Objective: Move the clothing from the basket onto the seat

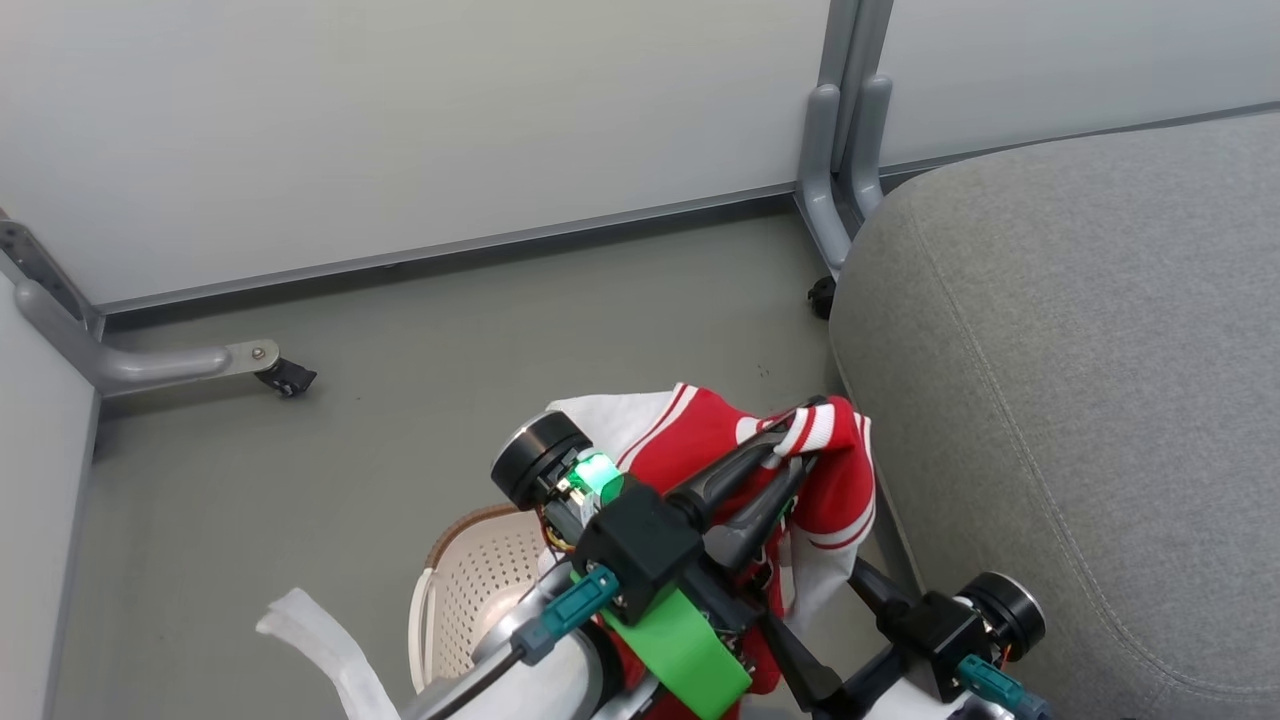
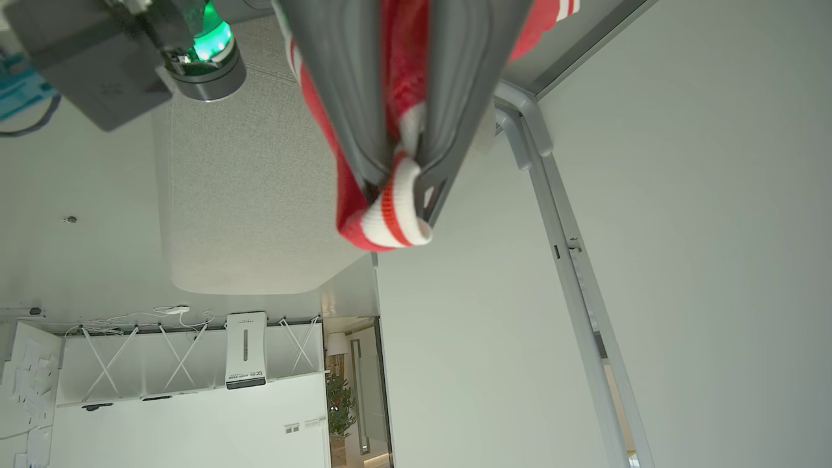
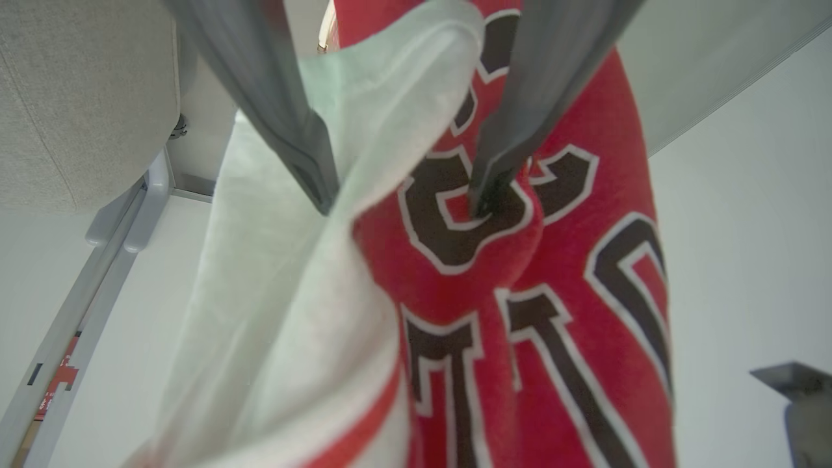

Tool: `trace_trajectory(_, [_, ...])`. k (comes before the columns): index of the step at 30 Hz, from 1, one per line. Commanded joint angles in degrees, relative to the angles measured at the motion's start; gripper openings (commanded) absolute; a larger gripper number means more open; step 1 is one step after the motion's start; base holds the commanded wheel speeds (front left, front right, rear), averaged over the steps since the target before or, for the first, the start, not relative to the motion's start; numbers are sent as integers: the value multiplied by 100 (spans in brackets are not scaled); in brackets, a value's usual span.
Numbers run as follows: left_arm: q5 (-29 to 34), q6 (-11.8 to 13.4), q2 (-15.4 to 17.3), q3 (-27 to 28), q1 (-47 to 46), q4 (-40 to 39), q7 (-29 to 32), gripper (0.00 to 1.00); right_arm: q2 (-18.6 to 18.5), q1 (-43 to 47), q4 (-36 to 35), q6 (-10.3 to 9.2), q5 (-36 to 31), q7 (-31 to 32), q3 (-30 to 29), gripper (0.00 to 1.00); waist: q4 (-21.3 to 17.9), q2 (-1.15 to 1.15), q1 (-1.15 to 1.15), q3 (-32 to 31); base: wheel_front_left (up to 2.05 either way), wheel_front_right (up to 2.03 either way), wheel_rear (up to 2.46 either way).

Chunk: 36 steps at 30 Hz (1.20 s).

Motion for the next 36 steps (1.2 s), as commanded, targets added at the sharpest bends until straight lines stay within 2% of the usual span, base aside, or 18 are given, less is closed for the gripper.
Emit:
trace_trajectory(1, [-57, -27, -3, -9, -70, -30, 5, 0, -23, -66, 12, -2, -6, -14, 10, 53, 8, 0, 0, 9, 0, 0, 0])
trace_trajectory(2, [-67, -26, 3, -17, -72, -33, 9, 0, -23, -80, 6, -2, -6, -14, 18, 36, 12, 0, 0, 12, 0, 0, 0])
trace_trajectory(3, [-80, -30, 9, -27, -73, -35, 6, 0, -29, -94, 2, -2, -13, -14, 35, 0, 17, 0, 0, 16, 0, 0, 0])
trace_trajectory(11, [-147, 10, 45, 2, -58, 8, -24, 0, -56, -115, 43, -2, 70, -14, 53, 0, 28, 0, 0, 30, 0, 0, 0])
trace_trajectory(17, [-235, 11, 75, 26, -12, 146, -78, 18, -28, -67, 8, -2, 168, -14, -8, 0, 15, 0, 0, 31, 0, 0, 0])
trace_trajectory(18, [-235, 23, 83, 29, -7, 184, -89, 27, -16, -56, 0, -2, 197, -14, -30, 0, 12, 0, 0, 29, 0, 0, 0])
trace_trajectory(22, [-305, 3, 91, 2, 49, 299, -78, 48, -9, -30, -24, -2, 243, -14, -59, 0, 3, 0, 0, 24, 0, 0, 0])
trace_trajectory(23, [-331, -8, 97, -1, 61, 327, -63, 85, -9, -23, -31, -2, 245, -14, -62, 0, 1, 0, 0, 25, 0, 0, 0])
trace_trajectory(24, [-338, -11, 102, -2, 60, 338, -61, 100, -5, -20, -41, -2, 256, -14, -74, 0, -1, 0, 0, 27, 0, 0, 0])
trace_trajectory(36, [-408, 107, 107, 30, 11, 402, -59, 100, 23, -1, -112, -2, 305, -14, -156, 0, -25, 0, 0, 39, 0, 0, 0])
